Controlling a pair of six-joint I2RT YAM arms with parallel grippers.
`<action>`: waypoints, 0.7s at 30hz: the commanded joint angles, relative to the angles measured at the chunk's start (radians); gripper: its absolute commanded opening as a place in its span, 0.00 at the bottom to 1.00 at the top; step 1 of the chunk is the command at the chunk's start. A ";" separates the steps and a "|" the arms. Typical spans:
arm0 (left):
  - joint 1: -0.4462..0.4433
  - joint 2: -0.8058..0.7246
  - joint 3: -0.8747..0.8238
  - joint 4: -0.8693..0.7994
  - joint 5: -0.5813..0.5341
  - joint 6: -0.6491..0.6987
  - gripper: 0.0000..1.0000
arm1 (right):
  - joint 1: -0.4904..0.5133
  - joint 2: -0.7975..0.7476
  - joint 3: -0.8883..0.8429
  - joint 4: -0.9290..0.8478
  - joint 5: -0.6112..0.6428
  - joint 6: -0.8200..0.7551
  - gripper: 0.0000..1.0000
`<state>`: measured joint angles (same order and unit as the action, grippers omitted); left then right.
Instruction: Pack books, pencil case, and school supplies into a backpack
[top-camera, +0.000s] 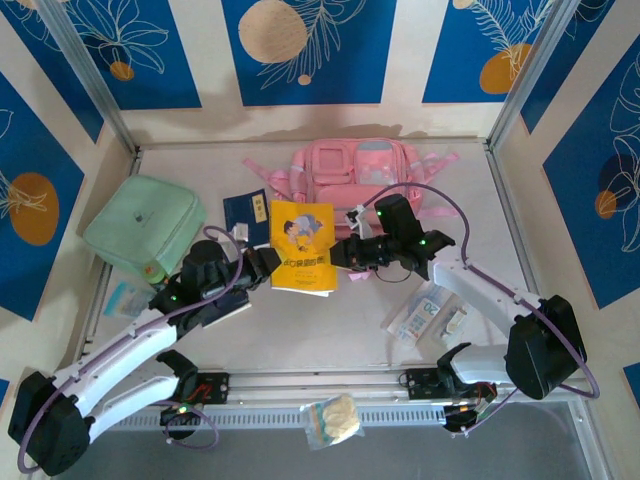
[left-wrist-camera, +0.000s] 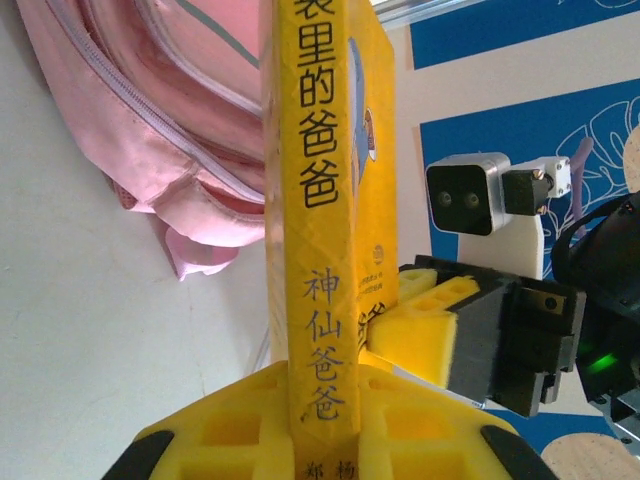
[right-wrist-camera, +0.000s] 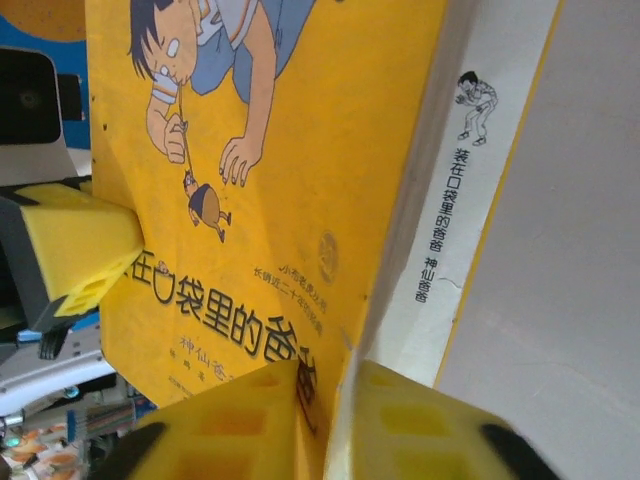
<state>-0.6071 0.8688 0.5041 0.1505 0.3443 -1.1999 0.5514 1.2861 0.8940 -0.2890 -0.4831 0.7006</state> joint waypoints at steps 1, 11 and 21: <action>-0.020 -0.005 0.052 0.139 0.036 -0.014 0.00 | -0.006 -0.044 -0.004 -0.012 -0.048 -0.022 0.43; -0.045 0.038 0.102 0.284 0.002 -0.074 0.00 | -0.094 -0.105 -0.080 0.119 -0.247 0.171 0.99; -0.083 0.091 0.125 0.294 -0.031 -0.049 0.00 | -0.077 -0.053 -0.117 0.458 -0.359 0.419 0.99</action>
<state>-0.6838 0.9730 0.5854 0.3779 0.3424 -1.2739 0.4656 1.2488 0.7921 0.0174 -0.7609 1.0077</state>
